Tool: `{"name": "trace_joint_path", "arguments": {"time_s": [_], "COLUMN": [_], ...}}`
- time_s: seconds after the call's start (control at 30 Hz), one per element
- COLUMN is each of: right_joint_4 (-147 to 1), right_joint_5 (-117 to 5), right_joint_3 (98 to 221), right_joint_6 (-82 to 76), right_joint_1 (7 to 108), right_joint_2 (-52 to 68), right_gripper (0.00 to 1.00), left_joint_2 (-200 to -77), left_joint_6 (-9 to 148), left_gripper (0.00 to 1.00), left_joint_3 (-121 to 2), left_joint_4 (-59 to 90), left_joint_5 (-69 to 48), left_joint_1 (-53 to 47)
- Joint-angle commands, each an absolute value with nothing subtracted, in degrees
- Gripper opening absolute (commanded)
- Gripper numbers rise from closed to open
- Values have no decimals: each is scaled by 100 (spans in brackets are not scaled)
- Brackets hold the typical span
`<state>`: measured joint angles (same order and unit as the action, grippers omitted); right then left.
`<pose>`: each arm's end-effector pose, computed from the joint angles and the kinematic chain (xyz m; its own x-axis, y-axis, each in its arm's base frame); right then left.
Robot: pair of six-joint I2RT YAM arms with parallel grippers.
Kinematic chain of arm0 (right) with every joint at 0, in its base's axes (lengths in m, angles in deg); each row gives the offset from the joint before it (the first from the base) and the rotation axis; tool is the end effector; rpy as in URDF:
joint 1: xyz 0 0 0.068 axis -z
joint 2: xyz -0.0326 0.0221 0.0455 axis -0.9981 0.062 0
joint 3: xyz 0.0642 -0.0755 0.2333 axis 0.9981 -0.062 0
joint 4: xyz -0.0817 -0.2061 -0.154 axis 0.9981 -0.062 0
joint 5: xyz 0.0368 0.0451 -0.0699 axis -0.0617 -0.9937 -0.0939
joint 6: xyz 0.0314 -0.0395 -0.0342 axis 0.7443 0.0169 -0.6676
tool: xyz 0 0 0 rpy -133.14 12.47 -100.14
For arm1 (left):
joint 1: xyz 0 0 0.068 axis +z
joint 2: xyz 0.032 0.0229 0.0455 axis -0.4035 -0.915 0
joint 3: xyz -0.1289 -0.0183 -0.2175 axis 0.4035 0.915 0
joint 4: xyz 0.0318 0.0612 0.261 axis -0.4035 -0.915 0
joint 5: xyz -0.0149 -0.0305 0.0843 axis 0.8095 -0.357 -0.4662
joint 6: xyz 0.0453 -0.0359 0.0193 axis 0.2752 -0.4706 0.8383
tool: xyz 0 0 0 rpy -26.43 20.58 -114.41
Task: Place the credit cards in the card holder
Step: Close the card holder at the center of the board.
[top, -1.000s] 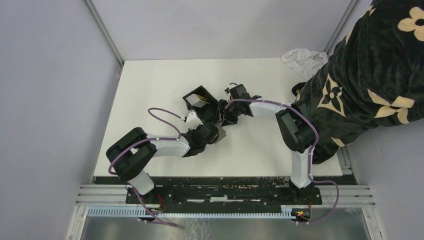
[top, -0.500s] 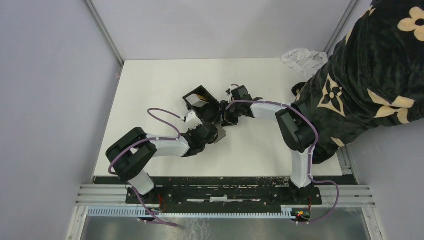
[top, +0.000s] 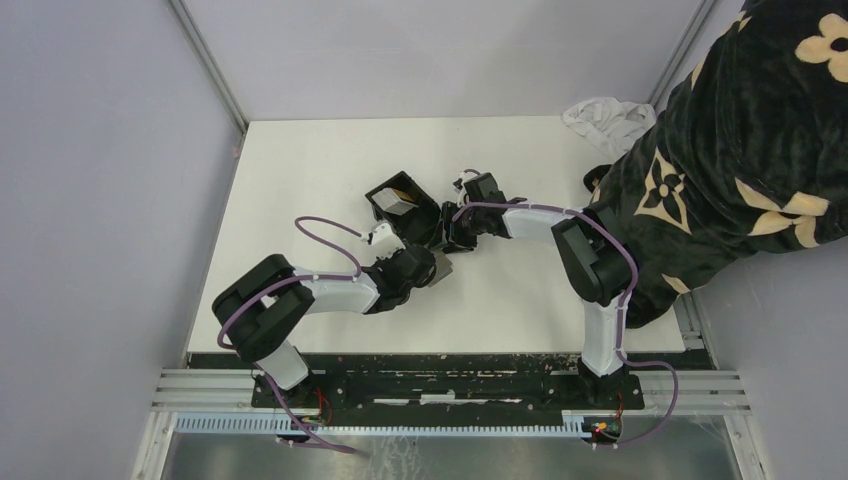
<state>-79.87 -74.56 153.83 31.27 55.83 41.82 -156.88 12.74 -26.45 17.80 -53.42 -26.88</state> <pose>0.3459 0.2284 0.1063 -0.9679 0.1068 -0.2275 -0.0753 0.7405 0.6679 0.2122 -0.2180 0.0985 -0.5566 -0.5250 -0.6438 -0.3044 0.8500 -0.4300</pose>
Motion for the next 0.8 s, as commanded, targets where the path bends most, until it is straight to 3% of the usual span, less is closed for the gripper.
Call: {"name": "trace_joint_path", "arguments": {"time_s": [0.0, 0.77], "right_joint_4": [-7955, -7894], "right_joint_5": [-7261, -7113], "right_joint_3": [15202, 14980], "right_joint_6": [3133, 3142], "right_joint_1": [5633, 5732], "right_joint_2": [3916, 3795], "right_gripper": [53, 48], "left_joint_2": [-16132, -16173], "left_joint_6": [1619, 1632], "left_gripper": [40, 38], "left_joint_3": [-2252, -2252], "left_joint_4": [630, 670], "left_joint_5": [-4742, -4715], "left_joint_1": [-2654, -2650]}}
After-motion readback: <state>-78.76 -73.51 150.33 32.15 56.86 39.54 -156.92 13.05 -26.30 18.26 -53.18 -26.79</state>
